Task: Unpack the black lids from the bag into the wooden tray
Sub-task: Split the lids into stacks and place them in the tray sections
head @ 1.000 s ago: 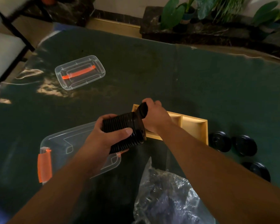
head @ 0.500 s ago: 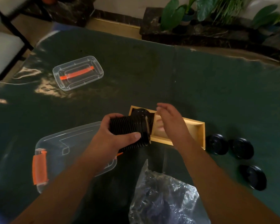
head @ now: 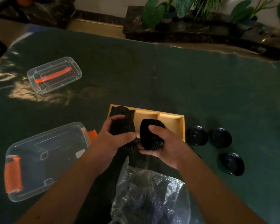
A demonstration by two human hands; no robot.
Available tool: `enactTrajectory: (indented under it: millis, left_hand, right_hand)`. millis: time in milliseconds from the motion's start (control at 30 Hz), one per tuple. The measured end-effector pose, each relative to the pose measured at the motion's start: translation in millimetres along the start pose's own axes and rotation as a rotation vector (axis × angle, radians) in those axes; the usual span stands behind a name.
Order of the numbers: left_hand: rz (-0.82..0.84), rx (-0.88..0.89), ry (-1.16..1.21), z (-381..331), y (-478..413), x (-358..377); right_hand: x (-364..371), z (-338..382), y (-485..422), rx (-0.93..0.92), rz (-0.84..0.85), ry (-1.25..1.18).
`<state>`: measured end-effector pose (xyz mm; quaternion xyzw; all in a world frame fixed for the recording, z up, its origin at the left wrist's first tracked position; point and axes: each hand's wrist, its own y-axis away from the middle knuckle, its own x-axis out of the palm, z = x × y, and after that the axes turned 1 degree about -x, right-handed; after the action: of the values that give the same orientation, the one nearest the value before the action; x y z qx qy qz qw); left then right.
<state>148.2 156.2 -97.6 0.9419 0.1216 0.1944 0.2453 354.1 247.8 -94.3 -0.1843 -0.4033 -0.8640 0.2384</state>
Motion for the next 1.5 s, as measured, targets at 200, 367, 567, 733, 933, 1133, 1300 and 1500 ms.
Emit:
enactTrajectory:
  millis: [200, 367, 567, 733, 933, 1133, 1300, 1500]
  left_hand:
    - [-0.015, -0.118, 0.189, 1, 9, -1]
    - [0.009, -0.113, 0.224, 4, 12, 1]
    - [0.004, -0.133, 0.244, 12, 12, 0]
    - [-0.019, -0.147, 0.272, 13, 9, 7]
    - [0.086, -0.209, 0.441, 20, -1, 47]
    - [0.059, -0.22, 0.359, 17, -13, 101]
    - [-0.099, -0.328, 0.056, 14, -16, 116]
    - [-0.121, -0.402, -0.076, 20, -13, 125]
  right_hand:
    - [-2, 31, -48, -0.225, -0.444, 1.213]
    - [4, 25, -85, -0.251, -0.393, 1.795]
    - [5, 16, -104, -0.281, -0.363, 1.935]
    - [5, 30, -59, -0.409, -0.328, 1.701]
    - [-5, 8, 25, -0.43, -0.078, 0.953]
    - [-24, -2, 23, -0.461, -0.161, 1.049]
    - [-68, 27, 2, -0.459, -0.464, 1.355]
    - [-92, 47, -35, -0.25, -0.502, 1.737]
